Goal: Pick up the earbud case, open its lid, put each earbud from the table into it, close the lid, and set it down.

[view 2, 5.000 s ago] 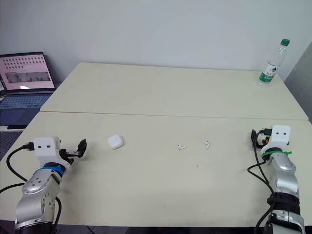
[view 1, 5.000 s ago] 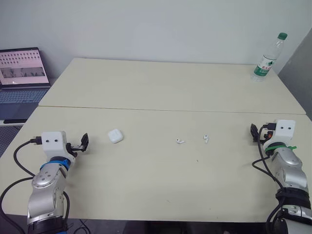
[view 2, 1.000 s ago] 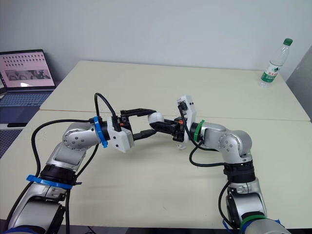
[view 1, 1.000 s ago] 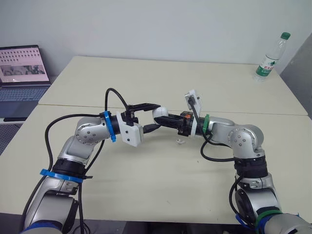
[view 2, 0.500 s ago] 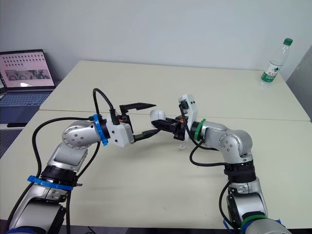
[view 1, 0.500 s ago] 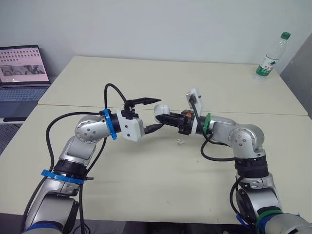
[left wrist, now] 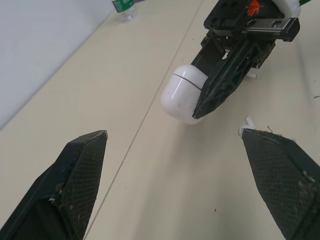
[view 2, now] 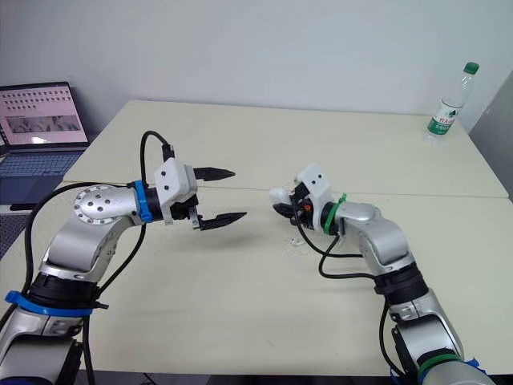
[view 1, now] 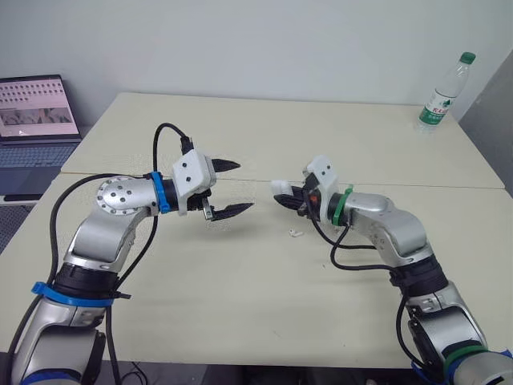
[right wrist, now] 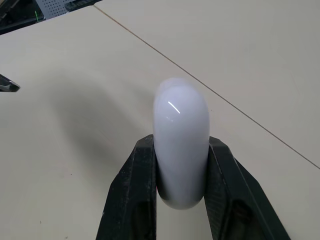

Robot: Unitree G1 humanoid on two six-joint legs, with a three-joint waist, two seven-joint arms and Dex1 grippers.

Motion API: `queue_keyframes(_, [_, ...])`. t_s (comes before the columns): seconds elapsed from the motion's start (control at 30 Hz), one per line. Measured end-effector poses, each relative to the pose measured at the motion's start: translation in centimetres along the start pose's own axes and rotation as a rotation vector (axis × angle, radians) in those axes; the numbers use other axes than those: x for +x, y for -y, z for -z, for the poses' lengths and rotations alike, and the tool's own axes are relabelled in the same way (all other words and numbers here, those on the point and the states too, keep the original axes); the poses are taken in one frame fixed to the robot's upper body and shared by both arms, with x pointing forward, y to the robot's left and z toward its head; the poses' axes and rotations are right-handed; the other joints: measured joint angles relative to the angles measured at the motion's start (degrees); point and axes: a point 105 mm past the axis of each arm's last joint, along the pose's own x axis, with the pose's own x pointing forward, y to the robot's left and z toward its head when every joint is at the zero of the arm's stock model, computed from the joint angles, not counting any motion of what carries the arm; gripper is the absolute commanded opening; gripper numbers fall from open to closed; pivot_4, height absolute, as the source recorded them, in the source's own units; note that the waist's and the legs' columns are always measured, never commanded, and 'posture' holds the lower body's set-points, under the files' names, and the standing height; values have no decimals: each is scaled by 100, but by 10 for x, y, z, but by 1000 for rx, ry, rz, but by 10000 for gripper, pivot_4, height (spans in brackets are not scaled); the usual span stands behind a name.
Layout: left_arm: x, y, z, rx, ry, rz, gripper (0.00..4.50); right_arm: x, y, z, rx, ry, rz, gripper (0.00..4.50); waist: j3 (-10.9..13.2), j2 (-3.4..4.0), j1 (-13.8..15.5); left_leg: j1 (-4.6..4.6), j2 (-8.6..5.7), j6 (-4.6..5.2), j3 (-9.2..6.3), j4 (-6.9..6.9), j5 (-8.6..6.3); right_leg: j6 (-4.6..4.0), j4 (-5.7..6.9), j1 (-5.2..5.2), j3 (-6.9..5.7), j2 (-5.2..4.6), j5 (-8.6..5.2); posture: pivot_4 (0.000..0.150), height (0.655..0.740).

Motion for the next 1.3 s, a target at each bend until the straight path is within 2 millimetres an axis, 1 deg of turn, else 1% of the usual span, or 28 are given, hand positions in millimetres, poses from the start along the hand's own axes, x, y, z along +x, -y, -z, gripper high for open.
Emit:
queue_keyframes(0.1, [0,-2,-5,23,11,20,44912,1,-5,1,-64,-12,-25,9365,0,0,7,-1,0,0,0,0,0,-1,-1,-1,2,-1,0,1500,7400])
queue_keyframes(0.2, [1,1,-9,38,16,80,44912,2,-9,0,-145,-22,-49,9365,0,0,8,-1,0,0,2,0,0,-1,1,-2,3,-1,0,1500,7400])
queue_keyframes(0.33, [1,1,-3,48,-11,116,44912,4,-20,-2,-248,-28,-96,9365,0,0,8,0,1,0,-1,1,0,-1,3,-2,2,1,0,1500,7400])
queue_keyframes(0.43, [1,-1,-2,59,-14,130,44912,5,-25,-4,-293,-24,-117,9365,0,0,9,-2,0,0,0,2,0,-1,2,-3,3,1,0,1500,7400])
queue_keyframes(0.47, [2,-1,-4,68,-9,144,41194,5,-28,-6,-318,-18,-128,9365,0,0,10,-3,0,0,1,2,0,-1,2,-3,2,1,0,1500,7400])
queue_keyframes(0.5, [2,0,-5,75,-3,153,39567,5,-29,-8,-339,-15,-133,9365,0,0,10,-3,-1,0,2,2,0,-1,1,-3,2,0,0,1500,7400])
queue_keyframes(0.6, [6,1,-3,95,-37,196,39567,6,-36,-12,-417,-12,-164,9365,0,0,10,-2,-1,0,2,2,0,-1,2,-3,2,0,0,1500,7400])
queue_keyframes(0.77, [14,10,3,123,-102,271,39567,9,-40,-19,-506,-15,-190,9365,0,0,11,-2,0,0,1,3,0,-2,3,-5,2,1,0,1500,7400])
queue_keyframes(0.87, [19,8,-1,136,-107,273,39567,13,-44,-22,-550,-10,-195,9365,0,0,12,-3,-1,0,-1,4,0,-2,4,-4,2,1,0,1500,7400])
queue_keyframes(0.97, [23,8,-3,153,-116,285,34932,14,-42,-26,-584,-12,-183,9365,0,0,12,-3,-1,0,3,4,0,-2,3,-5,2,0,0,1500,7400])
queue_keyframes(1.03, [24,7,-3,162,-129,291,28760,14,-40,-27,-598,-19,-172,9365,0,0,11,-3,-1,0,2,4,0,-2,3,-5,3,0,0,1500,7400])
queue_keyframes(1.3, [25,5,-1,177,-165,307,28760,15,-38,-25,-616,-38,-160,9365,0,0,11,-3,0,-1,0,5,1,-3,6,-5,4,0,0,1500,7400])
